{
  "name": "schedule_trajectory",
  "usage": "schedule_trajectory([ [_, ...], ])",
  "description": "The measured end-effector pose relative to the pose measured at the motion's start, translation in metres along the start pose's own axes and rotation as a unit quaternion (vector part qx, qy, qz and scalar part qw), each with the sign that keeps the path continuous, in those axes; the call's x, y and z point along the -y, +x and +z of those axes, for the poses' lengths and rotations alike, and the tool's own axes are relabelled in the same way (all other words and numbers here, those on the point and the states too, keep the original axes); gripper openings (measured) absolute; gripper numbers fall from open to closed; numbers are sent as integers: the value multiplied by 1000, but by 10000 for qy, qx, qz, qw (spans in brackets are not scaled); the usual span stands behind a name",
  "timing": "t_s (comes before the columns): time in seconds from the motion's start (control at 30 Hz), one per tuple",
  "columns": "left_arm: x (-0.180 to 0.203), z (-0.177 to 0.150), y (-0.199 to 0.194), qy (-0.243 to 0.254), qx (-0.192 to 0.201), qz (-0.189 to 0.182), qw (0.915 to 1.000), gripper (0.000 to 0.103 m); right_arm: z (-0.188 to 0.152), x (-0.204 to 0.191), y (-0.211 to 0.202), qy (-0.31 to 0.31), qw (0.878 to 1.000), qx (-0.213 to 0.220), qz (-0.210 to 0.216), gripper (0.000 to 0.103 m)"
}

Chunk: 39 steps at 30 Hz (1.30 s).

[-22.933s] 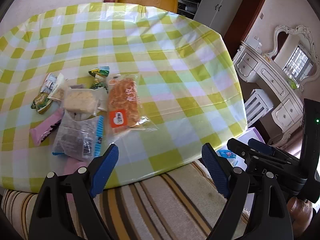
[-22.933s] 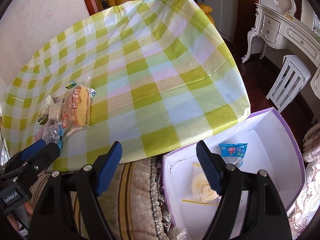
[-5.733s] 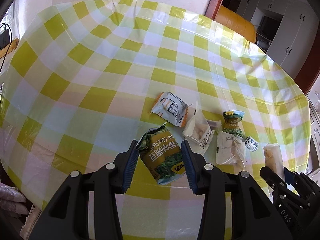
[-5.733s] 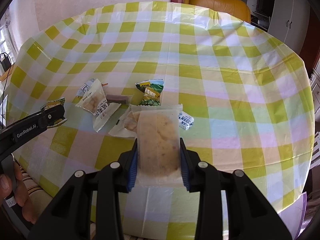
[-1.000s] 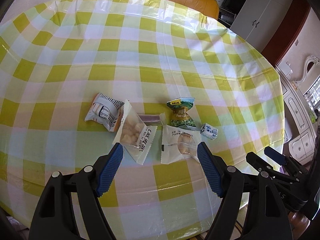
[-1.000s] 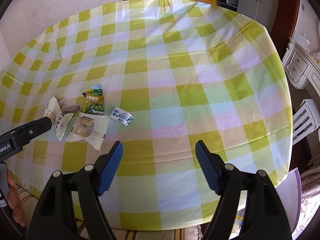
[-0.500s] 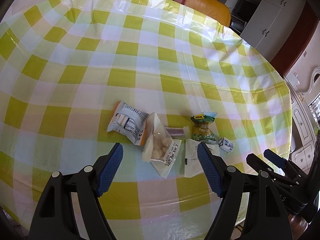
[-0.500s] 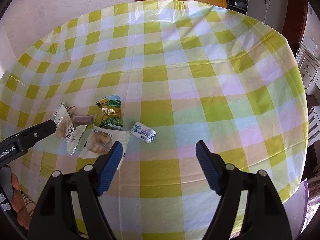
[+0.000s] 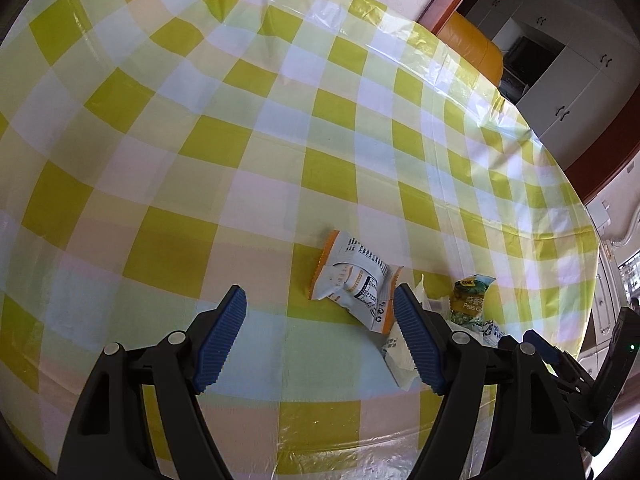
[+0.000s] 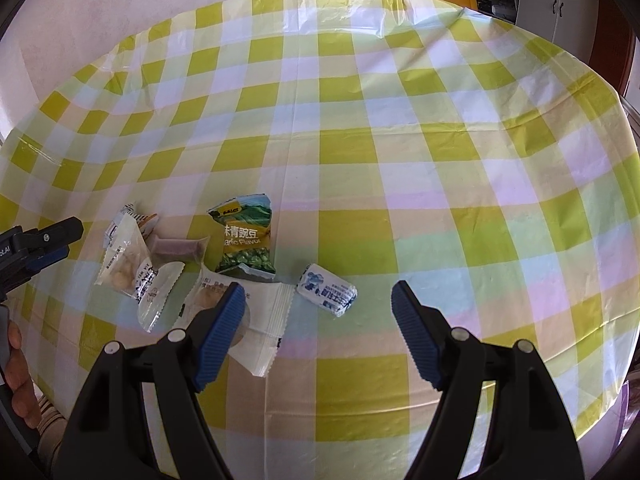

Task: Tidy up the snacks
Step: 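Grasp the white-orange packet with the left gripper while the right grasps the small white packet, then carry both packets over the white box and open both grippers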

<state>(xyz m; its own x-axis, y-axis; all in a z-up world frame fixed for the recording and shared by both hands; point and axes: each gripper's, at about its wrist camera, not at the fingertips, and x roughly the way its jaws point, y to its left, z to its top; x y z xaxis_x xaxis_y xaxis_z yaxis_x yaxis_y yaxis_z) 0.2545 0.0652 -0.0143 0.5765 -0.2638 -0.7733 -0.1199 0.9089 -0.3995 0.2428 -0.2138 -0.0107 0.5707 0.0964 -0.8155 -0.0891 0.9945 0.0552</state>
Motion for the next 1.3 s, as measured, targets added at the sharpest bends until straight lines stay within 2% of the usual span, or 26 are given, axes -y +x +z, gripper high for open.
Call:
schedule_trajectory([
  [0.1, -4, 0, 10, -69, -104, 4, 9999, 66, 4, 2, 9, -4, 10000, -18, -32, 75],
  [0.3, 16, 2, 25, 359, -216, -13, 9991, 66, 7, 6, 22, -99, 9999, -121, -33, 69],
  [0.5, 30, 3, 45, 658, -379, 124, 9970, 66, 7, 6, 31, -213, 9995, -236, 68, 62],
  [0.53, 33, 3, 46, 743, -355, 180, 9964, 66, 7, 6, 33, -228, 9993, -278, 77, 57],
  [0.6, 36, 3, 49, 871, -362, 253, 9952, 65, 6, 6, 33, -229, 9993, -277, 79, 54],
  [0.73, 44, 0, 52, 1185, -304, 449, 9915, 51, 3, 4, 31, -268, 9992, -272, 66, 37],
  [0.97, 44, -3, 42, 1243, -145, 477, 9910, 37, -5, 5, 25, -228, 9994, -256, 95, 36],
  [1.3, 27, -22, 22, 1073, -134, 421, 9932, 36, -23, 10, 12, -55, 9995, -296, 76, 36],
])
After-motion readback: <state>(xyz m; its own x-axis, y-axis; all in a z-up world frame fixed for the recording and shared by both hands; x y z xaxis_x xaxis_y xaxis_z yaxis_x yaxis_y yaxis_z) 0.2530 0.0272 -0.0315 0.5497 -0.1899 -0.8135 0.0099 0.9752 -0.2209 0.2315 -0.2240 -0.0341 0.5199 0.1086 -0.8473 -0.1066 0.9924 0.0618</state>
